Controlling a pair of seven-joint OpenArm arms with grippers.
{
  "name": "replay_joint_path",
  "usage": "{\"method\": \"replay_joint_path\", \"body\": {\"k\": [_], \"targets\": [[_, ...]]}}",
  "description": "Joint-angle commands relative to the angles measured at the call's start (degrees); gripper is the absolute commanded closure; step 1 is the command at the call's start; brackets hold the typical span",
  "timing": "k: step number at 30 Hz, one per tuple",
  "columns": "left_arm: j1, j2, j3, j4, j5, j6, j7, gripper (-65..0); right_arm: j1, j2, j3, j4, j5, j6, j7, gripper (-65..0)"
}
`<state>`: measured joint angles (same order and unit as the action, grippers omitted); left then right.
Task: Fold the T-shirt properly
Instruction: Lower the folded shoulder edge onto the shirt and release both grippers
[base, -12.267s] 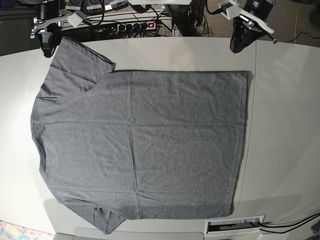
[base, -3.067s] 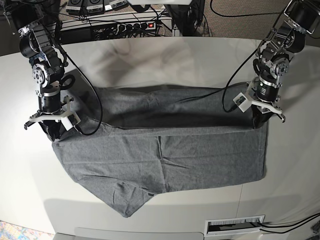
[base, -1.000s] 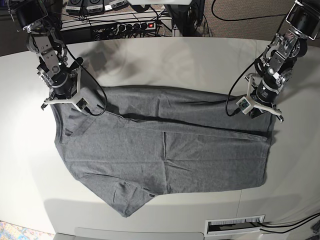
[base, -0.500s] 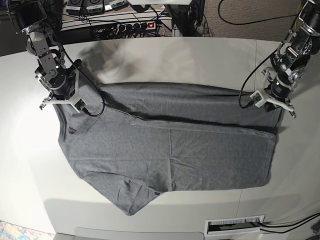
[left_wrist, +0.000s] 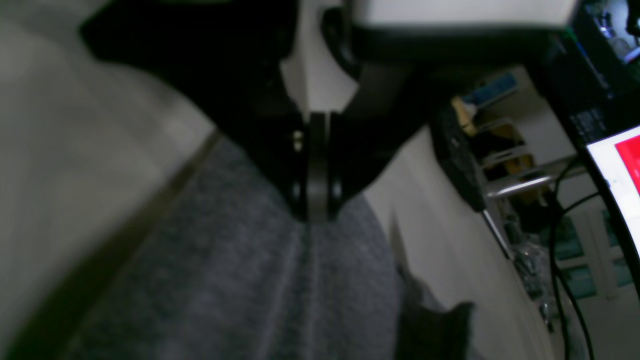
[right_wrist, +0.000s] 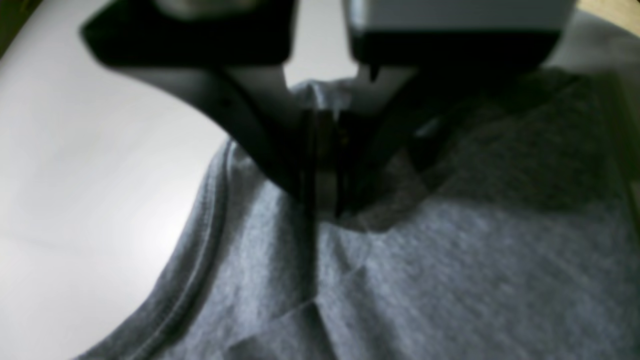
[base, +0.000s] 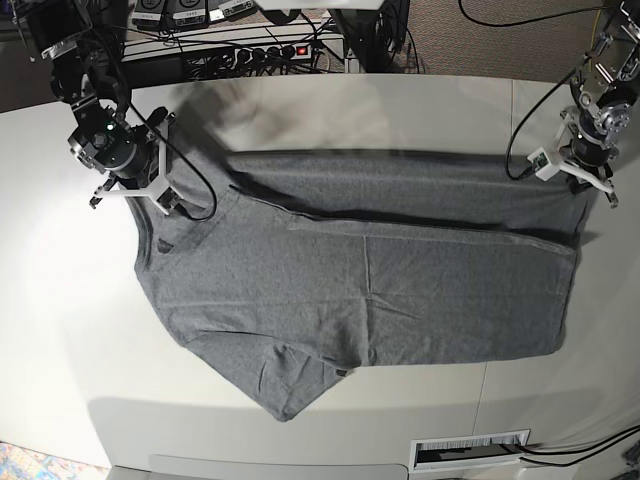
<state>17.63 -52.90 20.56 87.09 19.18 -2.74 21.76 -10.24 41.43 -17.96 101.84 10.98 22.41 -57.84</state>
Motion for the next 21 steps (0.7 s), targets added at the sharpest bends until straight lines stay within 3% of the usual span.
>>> {"method": "replay_joint_path", "body": {"k": [1, 8, 21], "targets": [[4.3, 0.2, 2.1, -1.4, -5.6, -10.4, 4.5, 0.0, -1.8, 1.4, -0.4, 0.0, 1.6, 1.8, -4.9, 0.0], [5.4, -2.7, 2.1, 1.7, -5.3, -10.4, 7.7, 0.0, -2.5, 5.2, -0.3, 4.8, 1.7, 1.8, -5.1, 0.0], [6.5, -4.3, 2.1, 5.4, -6.4, -11.5, 11.3, 0.0, -2.5, 5.1, -0.3, 7.6, 1.7, 1.8, -4.3, 0.0]]}}
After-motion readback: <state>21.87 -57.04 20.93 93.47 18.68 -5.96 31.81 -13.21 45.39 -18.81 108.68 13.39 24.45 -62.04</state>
